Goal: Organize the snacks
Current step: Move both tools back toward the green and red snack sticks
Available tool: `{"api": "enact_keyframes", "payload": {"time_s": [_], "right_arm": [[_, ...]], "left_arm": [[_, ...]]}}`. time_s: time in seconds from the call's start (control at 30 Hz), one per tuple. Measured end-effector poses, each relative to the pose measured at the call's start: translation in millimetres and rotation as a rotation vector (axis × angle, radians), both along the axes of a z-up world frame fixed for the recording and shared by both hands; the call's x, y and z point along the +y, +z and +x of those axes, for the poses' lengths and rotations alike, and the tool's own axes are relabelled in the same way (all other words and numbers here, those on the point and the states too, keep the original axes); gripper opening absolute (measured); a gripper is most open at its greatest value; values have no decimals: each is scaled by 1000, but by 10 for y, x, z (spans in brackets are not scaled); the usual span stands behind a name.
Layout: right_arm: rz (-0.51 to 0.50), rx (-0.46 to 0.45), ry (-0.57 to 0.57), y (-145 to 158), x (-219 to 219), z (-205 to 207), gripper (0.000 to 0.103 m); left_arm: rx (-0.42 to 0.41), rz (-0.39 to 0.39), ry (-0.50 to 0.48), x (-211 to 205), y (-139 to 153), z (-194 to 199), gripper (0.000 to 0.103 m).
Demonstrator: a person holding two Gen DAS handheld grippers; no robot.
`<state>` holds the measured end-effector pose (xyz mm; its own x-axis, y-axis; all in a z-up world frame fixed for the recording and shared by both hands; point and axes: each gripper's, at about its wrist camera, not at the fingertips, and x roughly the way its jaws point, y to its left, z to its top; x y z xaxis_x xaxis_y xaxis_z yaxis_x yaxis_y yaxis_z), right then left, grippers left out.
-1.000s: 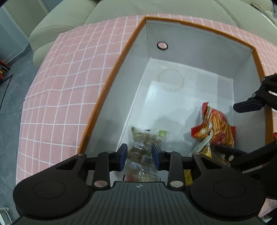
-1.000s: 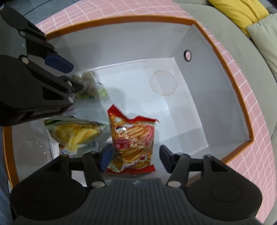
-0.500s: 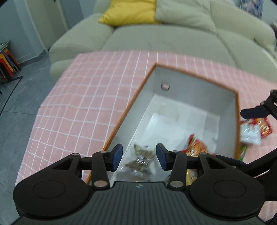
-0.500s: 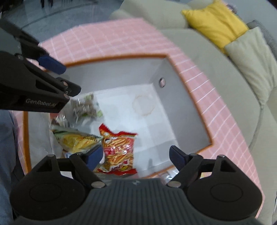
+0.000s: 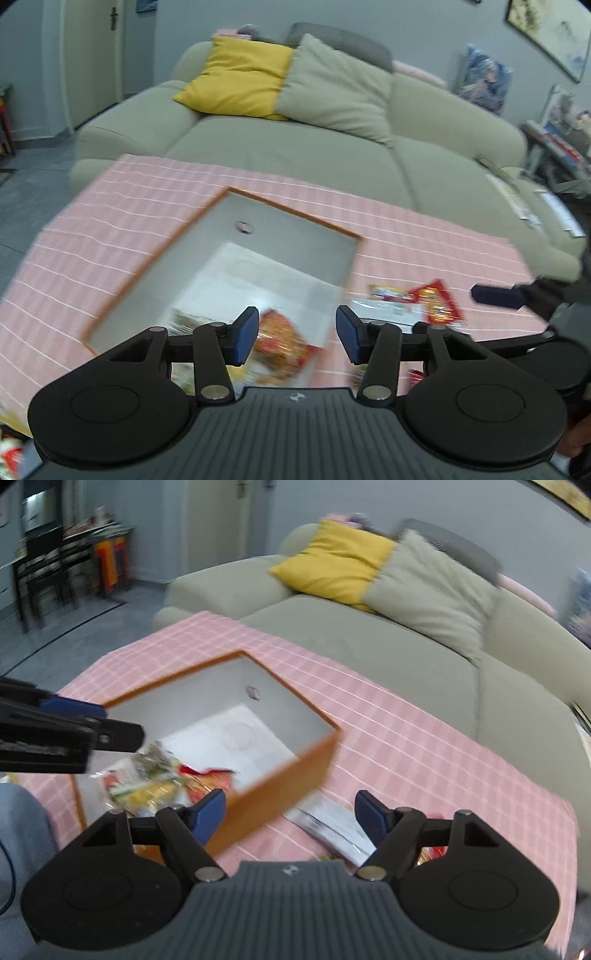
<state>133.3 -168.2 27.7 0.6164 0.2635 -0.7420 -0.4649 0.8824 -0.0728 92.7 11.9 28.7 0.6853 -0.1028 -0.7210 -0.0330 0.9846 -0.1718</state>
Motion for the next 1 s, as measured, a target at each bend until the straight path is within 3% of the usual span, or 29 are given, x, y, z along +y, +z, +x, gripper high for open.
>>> {"api": "enact_keyframes", "payload": {"time_s": [0.2, 0.4, 0.6, 0.83, 1.0], "right_arm": [[18, -7, -208, -325, -584, -313, 60], [64, 51, -372, -689, -971, -534, 59], [88, 90, -479, -1003, -1149, -713, 58], [146, 129, -510, -1085, -1220, -733, 58], [154, 165, -453, -1154, -1117, -719, 58]], "left_arm": [[25, -68, -100, -410, -213, -148, 57], [68, -106, -197, -743, -481, -185, 57], [97, -63, -215, -887, -761, -279, 57], [136, -50, -186, -843, -915, -306, 57], [163, -23, -197, -868, -1021, -216, 57]]}}
